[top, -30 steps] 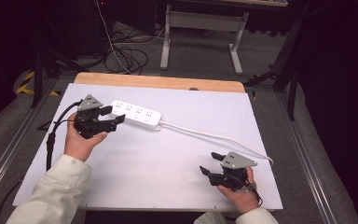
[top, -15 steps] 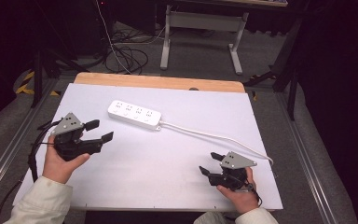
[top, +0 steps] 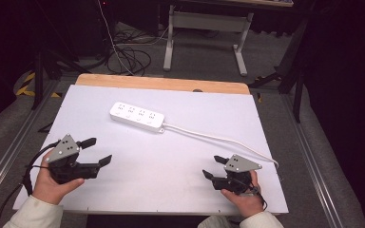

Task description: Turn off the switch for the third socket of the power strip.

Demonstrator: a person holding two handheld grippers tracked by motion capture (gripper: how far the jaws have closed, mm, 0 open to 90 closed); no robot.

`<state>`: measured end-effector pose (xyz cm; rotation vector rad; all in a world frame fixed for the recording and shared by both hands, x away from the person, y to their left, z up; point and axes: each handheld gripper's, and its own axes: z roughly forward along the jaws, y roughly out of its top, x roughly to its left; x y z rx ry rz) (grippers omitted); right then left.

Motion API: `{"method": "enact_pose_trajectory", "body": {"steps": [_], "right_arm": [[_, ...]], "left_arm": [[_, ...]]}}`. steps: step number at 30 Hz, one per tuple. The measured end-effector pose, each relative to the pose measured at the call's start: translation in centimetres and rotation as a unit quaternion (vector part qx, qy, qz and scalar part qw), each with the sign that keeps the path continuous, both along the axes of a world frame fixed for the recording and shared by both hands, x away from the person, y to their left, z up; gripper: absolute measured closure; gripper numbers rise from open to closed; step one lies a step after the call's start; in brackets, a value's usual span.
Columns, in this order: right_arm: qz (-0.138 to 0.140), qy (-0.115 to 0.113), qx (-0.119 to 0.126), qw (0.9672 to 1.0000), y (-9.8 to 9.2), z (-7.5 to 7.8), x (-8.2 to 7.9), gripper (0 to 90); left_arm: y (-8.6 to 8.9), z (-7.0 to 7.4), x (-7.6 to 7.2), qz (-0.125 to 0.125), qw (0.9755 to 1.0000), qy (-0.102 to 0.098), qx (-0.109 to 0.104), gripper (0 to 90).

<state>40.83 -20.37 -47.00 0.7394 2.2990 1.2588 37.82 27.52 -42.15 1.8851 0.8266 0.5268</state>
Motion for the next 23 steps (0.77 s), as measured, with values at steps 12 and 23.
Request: {"method": "enact_pose_trajectory", "body": {"steps": [12, 23], "right_arm": [[0.005, 0.001, 0.001, 1.0000, 0.0, 0.0, -0.1, 33.5], [0.005, 0.002, 0.002, 1.0000, 0.0, 0.0, 0.0, 33.5]], "left_arm": [[0.5, -3.9, -1.4, -0.019, 0.9984, 0.016, -0.052, 18.4], [0.9, -4.7, -1.2, -0.001, 0.9961, 0.067, -0.057, 19.4]]}}
